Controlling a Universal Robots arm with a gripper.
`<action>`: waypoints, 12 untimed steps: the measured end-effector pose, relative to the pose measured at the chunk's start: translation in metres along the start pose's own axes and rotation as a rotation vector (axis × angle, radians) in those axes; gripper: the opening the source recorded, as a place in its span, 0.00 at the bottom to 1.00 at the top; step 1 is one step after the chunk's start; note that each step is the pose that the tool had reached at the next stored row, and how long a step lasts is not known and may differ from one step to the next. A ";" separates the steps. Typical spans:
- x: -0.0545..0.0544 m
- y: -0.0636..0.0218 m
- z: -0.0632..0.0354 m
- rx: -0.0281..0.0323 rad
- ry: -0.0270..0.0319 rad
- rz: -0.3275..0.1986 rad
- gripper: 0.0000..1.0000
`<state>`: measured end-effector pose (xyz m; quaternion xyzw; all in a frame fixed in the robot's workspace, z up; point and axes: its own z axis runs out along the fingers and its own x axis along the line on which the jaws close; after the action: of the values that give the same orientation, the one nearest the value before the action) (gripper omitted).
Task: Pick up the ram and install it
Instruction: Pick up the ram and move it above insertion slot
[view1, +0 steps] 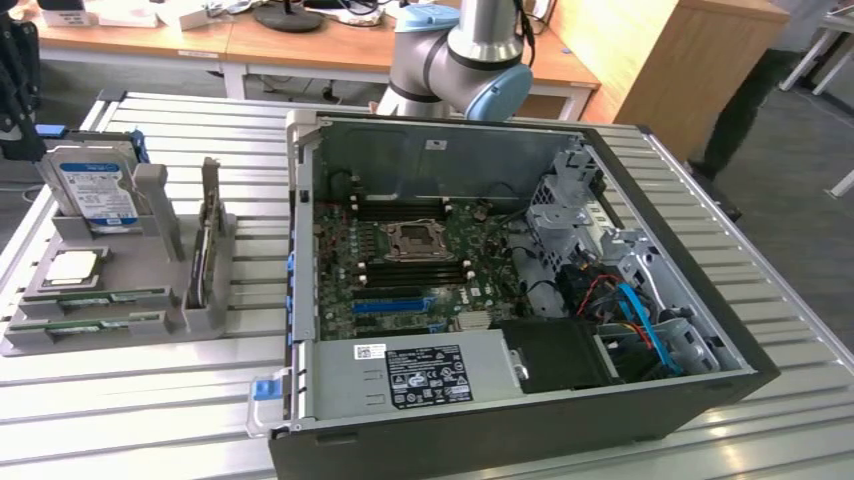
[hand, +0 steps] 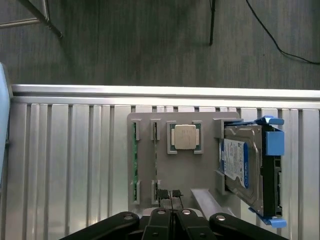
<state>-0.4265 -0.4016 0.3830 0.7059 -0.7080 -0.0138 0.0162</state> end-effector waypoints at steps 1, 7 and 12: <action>0.000 0.0000 0.0000 0.0000 0.0000 0.000 0.11; 0.000 -0.0001 -0.0001 0.0159 0.0000 0.000 0.11; 0.000 0.0000 0.0000 0.0165 0.0000 0.000 0.11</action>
<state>-0.4265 -0.4016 0.3830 0.7059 -0.7082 -0.0080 0.0103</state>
